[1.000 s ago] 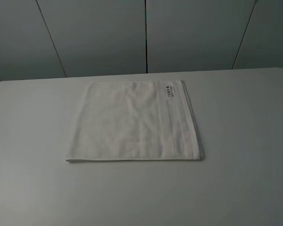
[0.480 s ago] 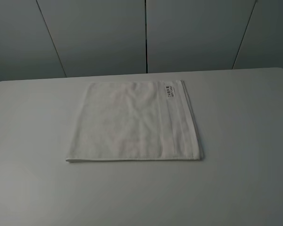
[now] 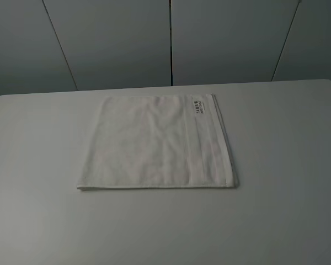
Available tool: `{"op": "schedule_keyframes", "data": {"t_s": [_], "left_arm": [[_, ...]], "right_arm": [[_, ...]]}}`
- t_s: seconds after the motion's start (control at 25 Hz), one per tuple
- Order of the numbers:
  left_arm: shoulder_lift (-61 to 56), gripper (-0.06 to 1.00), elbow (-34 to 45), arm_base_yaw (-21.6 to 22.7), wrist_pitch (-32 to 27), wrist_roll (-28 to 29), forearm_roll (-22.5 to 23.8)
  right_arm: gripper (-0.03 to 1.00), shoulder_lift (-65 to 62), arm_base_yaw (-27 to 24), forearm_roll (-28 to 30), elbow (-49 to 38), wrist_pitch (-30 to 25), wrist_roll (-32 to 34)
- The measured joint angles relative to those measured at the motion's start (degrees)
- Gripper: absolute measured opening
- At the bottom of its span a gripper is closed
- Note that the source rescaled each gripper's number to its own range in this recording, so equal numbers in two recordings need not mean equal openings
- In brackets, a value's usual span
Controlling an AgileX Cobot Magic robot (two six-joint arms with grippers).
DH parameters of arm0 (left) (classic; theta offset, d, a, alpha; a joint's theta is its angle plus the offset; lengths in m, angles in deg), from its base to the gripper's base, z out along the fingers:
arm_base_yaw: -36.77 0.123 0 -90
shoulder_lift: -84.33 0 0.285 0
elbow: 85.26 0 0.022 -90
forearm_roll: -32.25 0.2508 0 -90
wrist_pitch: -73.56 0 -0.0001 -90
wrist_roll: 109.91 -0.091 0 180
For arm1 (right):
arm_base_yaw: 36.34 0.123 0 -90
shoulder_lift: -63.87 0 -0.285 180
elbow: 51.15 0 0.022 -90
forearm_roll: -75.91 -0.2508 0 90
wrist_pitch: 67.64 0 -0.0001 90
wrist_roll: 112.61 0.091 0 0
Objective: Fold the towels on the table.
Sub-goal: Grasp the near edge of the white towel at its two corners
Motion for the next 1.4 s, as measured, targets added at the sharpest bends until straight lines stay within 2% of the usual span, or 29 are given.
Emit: {"op": "schedule_keyframes", "data": {"t_s": [0.2,0.4,0.6,0.76,0.96,1.2,1.4], "left_arm": [[0.0,0.99,-0.8,0.0,-0.4,0.0,0.3],[3.6,0.99,-5.7,-0.7,-1.2,-4.7,4.4],[14.9,0.99,-9.5,-2.8,-0.2,-9.8,9.9],[25.5,0.99,-11.6,-6.5,1.4,-12.6,10.4],[40.4,0.99,-17.0,-13.3,2.4,-14.8,11.0],[59.9,0.99,-22.4,-17.8,4.1,-18.4,10.7],[72.5,0.99,-25.2,-19.7,6.7,-25.2,6.4]], "right_arm": [[1.0,0.0,0.0,-1.4,0.0,0.0,0.4],[1.0,0.0,0.0,-0.7,3.9,-1.2,-1.2],[1.0,7.1,0.0,0.3,9.3,-1.1,-4.8],[1.0,17.2,0.0,0.1,14.7,-0.8,-6.1],[1.0,32.7,0.0,-5.1,22.4,-0.8,-14.4],[1.0,52.9,0.0,-14.5,29.3,-0.4,-26.3],[1.0,63.7,1.0,-20.8,32.3,0.4,-35.7]]}}
